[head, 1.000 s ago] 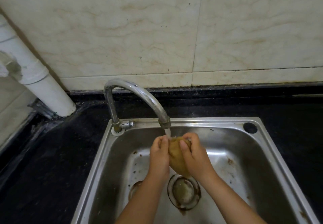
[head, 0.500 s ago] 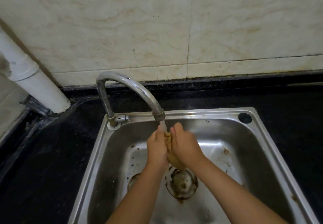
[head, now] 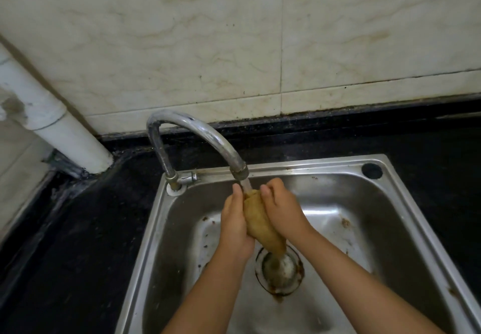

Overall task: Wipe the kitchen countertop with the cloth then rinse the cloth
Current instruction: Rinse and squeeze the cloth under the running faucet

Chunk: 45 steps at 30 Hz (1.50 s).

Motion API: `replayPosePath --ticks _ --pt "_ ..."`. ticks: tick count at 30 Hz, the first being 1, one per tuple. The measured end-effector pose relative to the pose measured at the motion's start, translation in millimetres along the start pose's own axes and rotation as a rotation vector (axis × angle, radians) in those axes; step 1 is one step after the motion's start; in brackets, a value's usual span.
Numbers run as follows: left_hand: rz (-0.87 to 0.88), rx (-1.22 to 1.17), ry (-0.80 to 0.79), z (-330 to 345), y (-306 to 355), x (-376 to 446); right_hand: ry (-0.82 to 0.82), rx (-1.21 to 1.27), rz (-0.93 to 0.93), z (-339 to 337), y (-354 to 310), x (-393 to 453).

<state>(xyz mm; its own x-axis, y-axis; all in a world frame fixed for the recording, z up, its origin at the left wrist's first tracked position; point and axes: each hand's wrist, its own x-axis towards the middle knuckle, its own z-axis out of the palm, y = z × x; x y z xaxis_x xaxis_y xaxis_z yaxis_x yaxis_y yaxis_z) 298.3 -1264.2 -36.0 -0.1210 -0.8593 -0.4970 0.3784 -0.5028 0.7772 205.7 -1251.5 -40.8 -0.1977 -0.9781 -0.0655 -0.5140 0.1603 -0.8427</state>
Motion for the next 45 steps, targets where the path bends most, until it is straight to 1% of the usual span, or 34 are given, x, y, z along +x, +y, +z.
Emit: replayPosePath --ticks 1,3,5,6,9,11,12,15,18,21,24,27,29,30,32,33,34,36,38,39,40,43,44,45 --pt "-0.032 0.036 -0.041 -4.8 -1.5 -0.1 0.037 0.104 0.016 -2.4 2.5 -2.6" --pt "-0.054 0.160 -0.107 -11.7 -1.9 -0.3 0.066 0.187 -0.006 -6.3 4.9 -6.1" --pt "-0.005 0.203 -0.102 -12.2 2.7 2.4 0.063 0.247 -0.040 -7.4 5.6 -6.9" --pt "0.028 0.179 -0.081 -11.7 5.6 5.2 0.033 0.295 -0.030 -7.8 5.5 -6.0" --pt "0.106 0.108 -0.039 -7.9 13.9 8.9 -0.133 0.442 0.127 -10.0 6.3 -1.1" --pt "0.116 0.120 -0.021 -8.8 14.9 9.5 -0.216 0.402 0.181 -7.0 10.8 -1.3" --pt "0.113 0.145 -0.011 -9.0 15.8 8.8 -0.212 0.376 0.173 -5.1 12.9 -2.0" --pt "0.064 0.232 0.012 -11.8 15.7 10.7 -0.088 0.367 0.092 -2.2 14.5 -3.4" --pt "-0.022 0.237 0.050 -12.7 13.4 13.7 -0.043 0.221 -0.065 -1.6 12.0 -6.5" --pt "-0.086 0.184 0.059 -6.5 10.4 10.5 -0.078 0.012 -0.230 3.6 14.3 -11.5" --pt "-0.050 0.236 0.058 2.9 5.5 8.0 -0.099 -0.050 -0.299 4.1 16.5 -13.1" --pt "0.027 0.251 0.153 6.3 -1.1 13.0 -0.071 -0.098 -0.342 2.1 17.3 -13.0" --pt "0.045 0.230 0.198 7.0 -6.3 16.8 -0.032 -0.163 -0.449 4.7 16.2 -13.7" --pt "0.029 0.185 0.195 7.4 -8.5 16.8 0.007 -0.223 -0.526 8.3 19.1 -13.0" --pt "-0.020 0.103 0.145 9.9 -10.4 13.6 0.044 -0.366 -0.602 11.5 23.0 -8.9" --pt "-0.029 0.115 0.108 11.4 -10.7 11.7 0.065 -0.423 -0.587 11.8 23.9 -4.6" --pt "-0.023 0.169 0.082 13.6 -10.5 9.7 0.077 -0.463 -0.521 11.2 23.1 -0.2" --pt "0.032 0.272 0.069 16.4 -9.6 8.0 0.159 -0.478 -0.365 7.9 19.9 10.2" --pt "0.079 0.345 0.094 16.3 -6.2 7.7 0.073 -0.394 -0.170 9.2 21.2 17.1" --pt "0.085 0.368 0.097 14.4 -4.0 9.2 0.012 -0.353 -0.116 10.8 18.9 15.3" --pt "0.083 0.387 0.098 11.5 -1.5 10.8 -0.017 -0.329 -0.129 13.5 15.6 10.3" --pt "0.064 0.372 0.105 9.7 3.7 15.4 -0.032 -0.292 -0.332 14.6 1.2 -6.4" --pt "0.056 0.379 0.098 12.0 3.2 15.9 -0.032 -0.306 -0.329 13.1 1.0 -6.0" --pt "0.052 0.399 0.086 15.3 1.4 14.3 -0.005 -0.319 -0.286 11.8 5.8 0.5"
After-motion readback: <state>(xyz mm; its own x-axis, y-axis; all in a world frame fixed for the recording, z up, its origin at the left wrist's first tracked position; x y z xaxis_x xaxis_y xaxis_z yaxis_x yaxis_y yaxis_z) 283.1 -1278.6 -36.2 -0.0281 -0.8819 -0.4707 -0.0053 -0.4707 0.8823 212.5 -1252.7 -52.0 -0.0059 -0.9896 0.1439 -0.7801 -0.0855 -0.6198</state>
